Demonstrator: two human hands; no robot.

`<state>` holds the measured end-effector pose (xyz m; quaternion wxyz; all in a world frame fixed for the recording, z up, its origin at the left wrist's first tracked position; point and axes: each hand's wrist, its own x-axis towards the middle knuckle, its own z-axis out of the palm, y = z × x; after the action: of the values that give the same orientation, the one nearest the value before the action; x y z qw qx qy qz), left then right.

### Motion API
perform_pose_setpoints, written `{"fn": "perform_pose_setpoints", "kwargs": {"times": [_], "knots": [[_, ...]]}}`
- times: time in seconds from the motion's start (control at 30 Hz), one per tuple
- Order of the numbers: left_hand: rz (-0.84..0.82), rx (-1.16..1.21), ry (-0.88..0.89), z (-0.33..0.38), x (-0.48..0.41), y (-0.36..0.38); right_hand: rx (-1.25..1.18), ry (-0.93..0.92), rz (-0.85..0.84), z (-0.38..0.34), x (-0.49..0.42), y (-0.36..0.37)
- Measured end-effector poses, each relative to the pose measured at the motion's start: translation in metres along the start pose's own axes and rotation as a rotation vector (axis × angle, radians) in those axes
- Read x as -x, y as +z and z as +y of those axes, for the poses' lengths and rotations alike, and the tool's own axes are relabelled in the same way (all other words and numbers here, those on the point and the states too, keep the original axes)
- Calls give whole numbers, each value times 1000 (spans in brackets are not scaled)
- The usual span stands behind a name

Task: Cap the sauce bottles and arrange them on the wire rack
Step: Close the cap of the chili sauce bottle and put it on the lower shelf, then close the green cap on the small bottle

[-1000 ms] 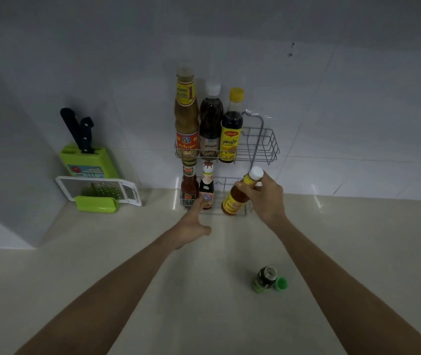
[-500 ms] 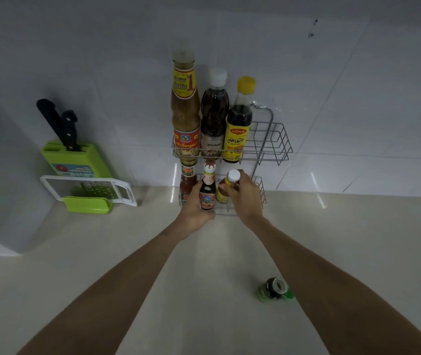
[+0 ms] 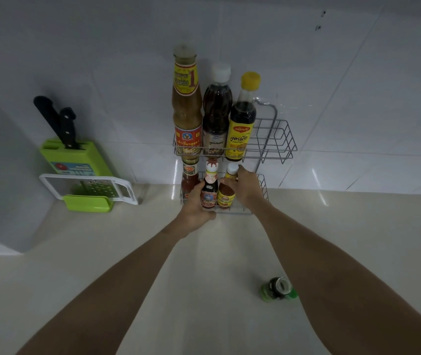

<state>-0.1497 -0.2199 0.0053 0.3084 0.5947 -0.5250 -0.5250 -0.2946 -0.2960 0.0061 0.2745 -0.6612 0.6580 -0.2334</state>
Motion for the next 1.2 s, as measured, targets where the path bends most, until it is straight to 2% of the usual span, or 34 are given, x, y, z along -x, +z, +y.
{"fn": "perform_pose_setpoints", "kwargs": {"times": [0.3,0.63,0.83,0.93,1.03,1.13,1.2], "knots": [[-20,-51,6,8,10,1,1,55,-103,-1,15,1],[47,-168,96,12,64,19,-129,-78,75,22,95,-50],[-103,-243,125,-11,107,77,-93,-90,178,83,170,-83],[-184,-285,121,-22,120,109,-11,-36,126,120,199,-79],[-235,-301,103,-29,127,135,138,21,-46,153,218,-66],[-240,-310,89,-36,127,156,265,51,-227,178,232,-49],[-213,-311,84,-41,124,167,300,76,-257,186,238,-40]]}}
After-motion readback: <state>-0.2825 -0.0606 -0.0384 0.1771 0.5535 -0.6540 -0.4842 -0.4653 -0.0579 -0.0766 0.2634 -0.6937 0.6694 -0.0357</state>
